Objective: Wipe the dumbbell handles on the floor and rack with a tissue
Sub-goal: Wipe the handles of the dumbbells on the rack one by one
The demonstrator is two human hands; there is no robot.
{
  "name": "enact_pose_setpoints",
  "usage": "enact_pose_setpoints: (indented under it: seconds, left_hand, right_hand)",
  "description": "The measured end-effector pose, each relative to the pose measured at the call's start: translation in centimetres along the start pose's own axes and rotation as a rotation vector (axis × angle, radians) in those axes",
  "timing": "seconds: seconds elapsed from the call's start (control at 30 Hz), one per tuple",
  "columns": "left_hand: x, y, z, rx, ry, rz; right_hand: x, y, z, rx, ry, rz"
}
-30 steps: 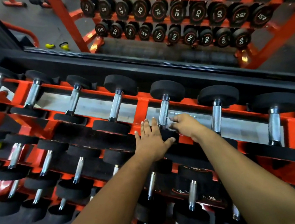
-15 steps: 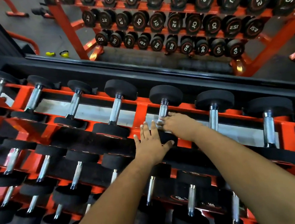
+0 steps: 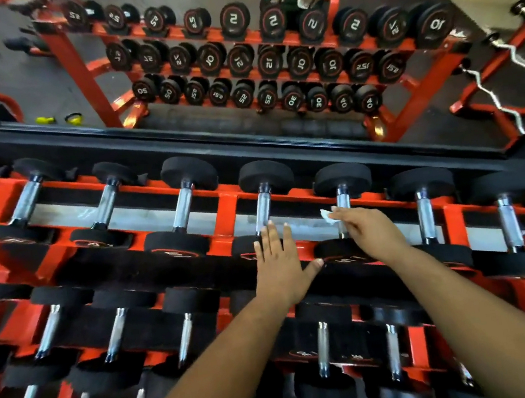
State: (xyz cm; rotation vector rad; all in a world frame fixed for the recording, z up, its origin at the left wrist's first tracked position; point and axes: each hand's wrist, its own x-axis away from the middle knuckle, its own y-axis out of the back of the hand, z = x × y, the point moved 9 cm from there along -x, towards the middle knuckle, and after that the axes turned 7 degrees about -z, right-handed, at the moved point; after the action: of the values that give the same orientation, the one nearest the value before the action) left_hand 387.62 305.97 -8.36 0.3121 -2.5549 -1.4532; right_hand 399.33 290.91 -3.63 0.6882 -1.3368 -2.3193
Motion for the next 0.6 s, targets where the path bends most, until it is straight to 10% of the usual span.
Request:
enact_pose_setpoints:
  seconds: [0.6]
  left_hand:
    - [-1.7,-8.5,-10.7,0.074,0.272,0.02]
  right_hand:
    - [-0.2,-1.8,-6.7,0.015,0.15,0.251]
